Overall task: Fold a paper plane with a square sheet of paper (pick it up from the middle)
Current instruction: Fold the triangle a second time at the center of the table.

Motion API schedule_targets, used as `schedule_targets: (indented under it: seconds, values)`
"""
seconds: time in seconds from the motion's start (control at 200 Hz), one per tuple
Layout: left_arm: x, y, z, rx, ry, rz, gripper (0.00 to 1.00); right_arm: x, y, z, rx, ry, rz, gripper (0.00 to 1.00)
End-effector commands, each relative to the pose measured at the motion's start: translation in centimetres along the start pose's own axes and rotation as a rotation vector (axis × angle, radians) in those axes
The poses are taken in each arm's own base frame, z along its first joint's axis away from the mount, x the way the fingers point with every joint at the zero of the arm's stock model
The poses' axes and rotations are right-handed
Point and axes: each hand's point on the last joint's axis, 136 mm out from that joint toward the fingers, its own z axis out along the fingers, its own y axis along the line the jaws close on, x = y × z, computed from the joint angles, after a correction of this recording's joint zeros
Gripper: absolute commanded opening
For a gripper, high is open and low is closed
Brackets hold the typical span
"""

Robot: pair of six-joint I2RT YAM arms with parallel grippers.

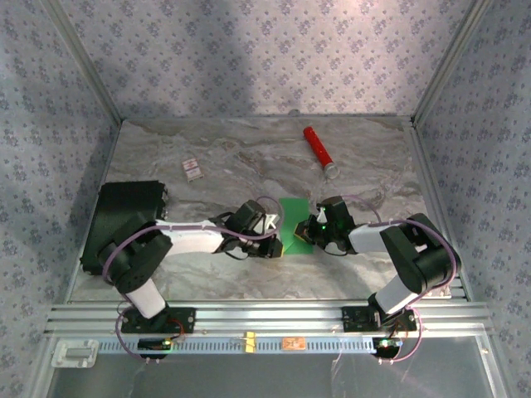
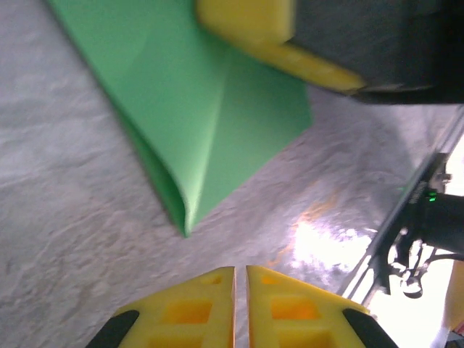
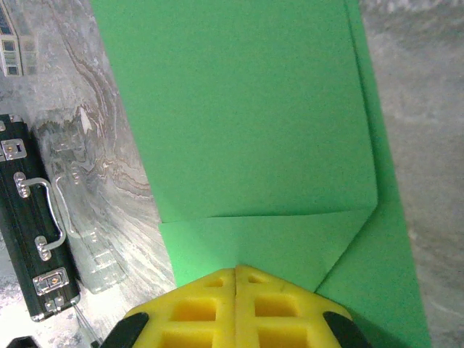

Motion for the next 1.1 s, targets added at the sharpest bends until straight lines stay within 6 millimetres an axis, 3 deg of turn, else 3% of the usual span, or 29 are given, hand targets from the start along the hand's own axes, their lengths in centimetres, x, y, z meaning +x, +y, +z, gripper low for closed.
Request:
schedule_targets:
  seconds: [0.0,0.26,0.36,0.585,0.77,0.924,1.094]
  values:
    - [-2.5,-2.1,-0.3,0.064,-0.047,0.006,0.11,1.0,-4.3,-0.3,0.15,0.008,0.074,0.04]
    - [-4.3,-1.7,2.4,0.048,-0.007,-0.005,0.11,1.1,-4.4,-0.4,0.152,0.006,0.076,0.04]
    - [-4.2,-0.7,3.3,0.015,0.008,-0.012,0.11,1.1,-4.3,-0.4,0.149,0.004,0.077,0.04]
    - [-1.7,3.2,4.3,-0.098,0.061,-0.059,0.08,1.1,-4.2,-0.4,0.14,0.006,0.071,0.04]
    - [1.3,6.2,4.3,-0.144,0.087,-0.118,0.07,0.1,-1.7,-1.0,0.07,-0.011,0.021,0.06]
    - [1.5,6.6,4.1,-0.152,0.075,-0.13,0.06,0.0,0.9,-1.5,0.03,-0.007,-0.052,0.06]
    - [1.0,6.2,4.1,-0.147,0.067,-0.118,0.06,1.5,1.4,-0.8,0.028,0.034,-0.09,0.06]
